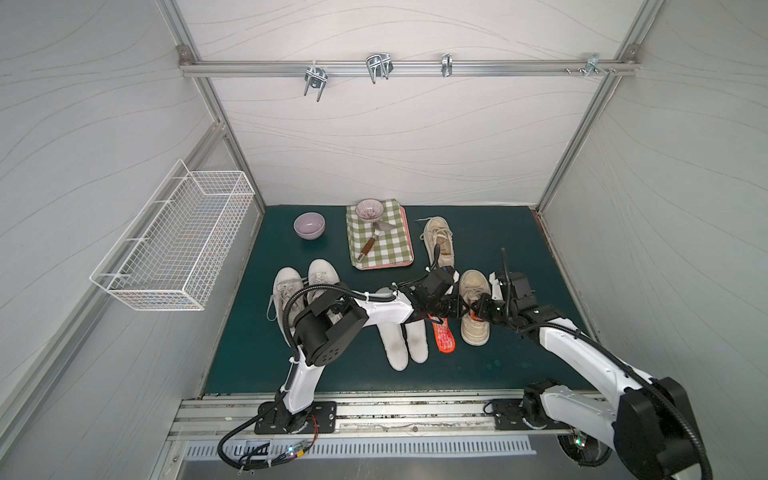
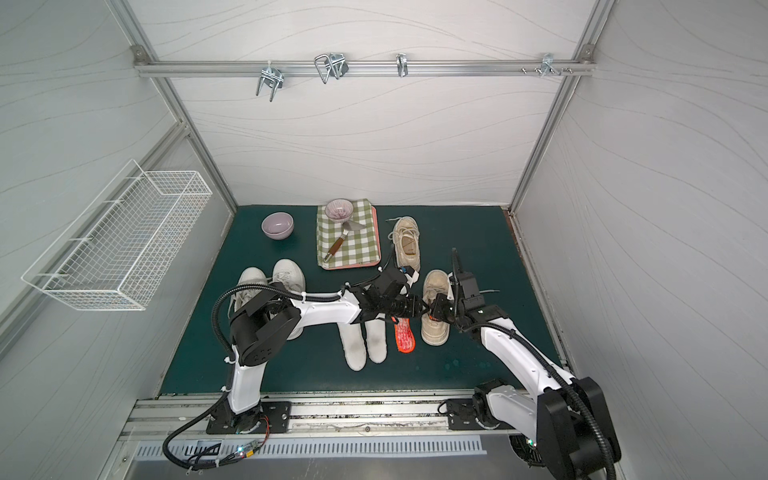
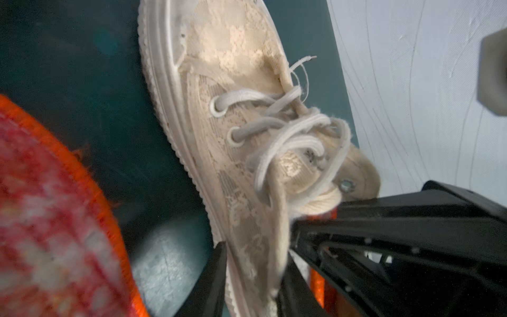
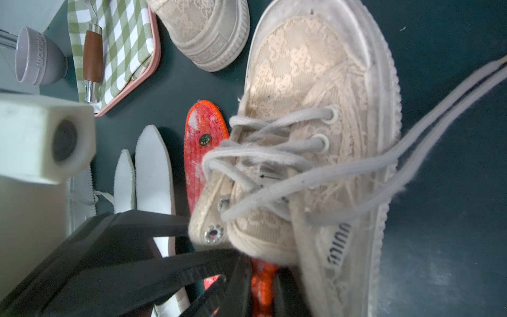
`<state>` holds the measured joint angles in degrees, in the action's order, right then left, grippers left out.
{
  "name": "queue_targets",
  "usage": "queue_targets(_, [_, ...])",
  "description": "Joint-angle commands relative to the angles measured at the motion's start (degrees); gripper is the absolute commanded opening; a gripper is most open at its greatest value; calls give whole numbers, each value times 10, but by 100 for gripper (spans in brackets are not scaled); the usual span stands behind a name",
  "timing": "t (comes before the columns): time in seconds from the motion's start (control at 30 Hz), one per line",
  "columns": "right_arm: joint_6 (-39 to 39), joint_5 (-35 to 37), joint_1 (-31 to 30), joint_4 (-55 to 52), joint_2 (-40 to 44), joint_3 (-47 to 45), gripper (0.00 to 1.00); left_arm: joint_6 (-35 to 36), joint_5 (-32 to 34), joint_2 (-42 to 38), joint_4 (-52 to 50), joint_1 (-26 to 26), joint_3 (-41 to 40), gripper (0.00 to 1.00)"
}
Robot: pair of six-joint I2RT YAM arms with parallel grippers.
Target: Remove the insole from the shoe
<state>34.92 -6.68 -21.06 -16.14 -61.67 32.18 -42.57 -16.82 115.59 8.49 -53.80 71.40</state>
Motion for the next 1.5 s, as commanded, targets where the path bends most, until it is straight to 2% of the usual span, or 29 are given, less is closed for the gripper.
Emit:
queue_targets(0.0, [-9,4,-4,32,44,21,0,25,35,4,-42,-3,16,28])
queue_targets(0.23, [17,-83,15,28,84,40,0,27,62,29,-64,0,24,10])
queue_targets(0.43, [44,-122,29,8,139,53,0,43,112,50,-104,4,45,0])
queue_targets(0.63, [73,-185,57,12,177,61,0,45,140,75,-139,6,74,0])
queue_targets(0.9, [121,-253,100,31,203,60,0,47,142,103,-158,8,100,0])
queue_targets(1.2, [136,-274,107,40,201,64,0,56,146,105,-173,8,119,0])
queue_targets(1.47, [145,-276,113,-31,197,156,0,54,155,124,-191,9,142,0])
